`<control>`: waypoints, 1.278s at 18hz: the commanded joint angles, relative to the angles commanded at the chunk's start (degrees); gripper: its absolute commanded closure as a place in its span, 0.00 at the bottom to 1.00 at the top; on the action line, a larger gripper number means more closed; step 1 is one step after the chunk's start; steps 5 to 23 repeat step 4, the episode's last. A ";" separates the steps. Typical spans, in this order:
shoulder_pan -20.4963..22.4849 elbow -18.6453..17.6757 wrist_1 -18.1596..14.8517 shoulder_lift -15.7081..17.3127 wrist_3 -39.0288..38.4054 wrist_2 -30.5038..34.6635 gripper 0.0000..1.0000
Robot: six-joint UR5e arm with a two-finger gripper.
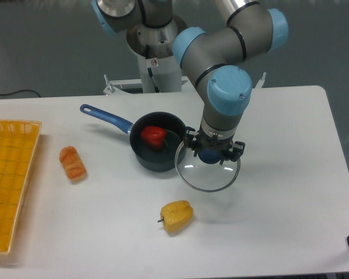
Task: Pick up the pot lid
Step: 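Lift the glass lid by its knob and carry it toward the saucepan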
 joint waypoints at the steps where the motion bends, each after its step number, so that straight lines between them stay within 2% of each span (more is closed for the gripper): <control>1: 0.00 0.00 0.00 0.00 0.00 0.00 0.37; 23: -0.09 0.00 0.00 0.00 0.17 0.00 0.37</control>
